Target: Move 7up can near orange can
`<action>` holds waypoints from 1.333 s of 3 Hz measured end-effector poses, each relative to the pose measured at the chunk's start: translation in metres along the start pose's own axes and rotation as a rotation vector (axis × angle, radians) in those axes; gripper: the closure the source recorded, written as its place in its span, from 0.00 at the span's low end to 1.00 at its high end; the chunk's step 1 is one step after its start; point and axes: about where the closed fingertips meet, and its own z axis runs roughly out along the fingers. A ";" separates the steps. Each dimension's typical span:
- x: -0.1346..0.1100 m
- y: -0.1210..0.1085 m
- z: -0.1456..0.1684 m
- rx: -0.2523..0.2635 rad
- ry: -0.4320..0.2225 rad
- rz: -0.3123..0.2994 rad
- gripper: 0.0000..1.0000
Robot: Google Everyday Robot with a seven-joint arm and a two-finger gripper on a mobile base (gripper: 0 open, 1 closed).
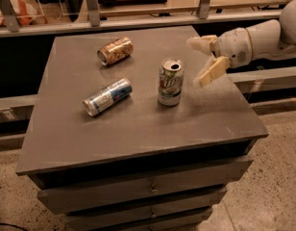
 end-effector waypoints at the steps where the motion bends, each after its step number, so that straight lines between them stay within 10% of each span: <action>1: -0.015 0.026 0.005 -0.036 -0.063 0.003 0.00; 4: -0.015 0.050 0.030 -0.070 -0.095 -0.032 0.00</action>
Offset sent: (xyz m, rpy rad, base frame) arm -0.0782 0.0352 0.0186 0.1190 0.0239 0.0973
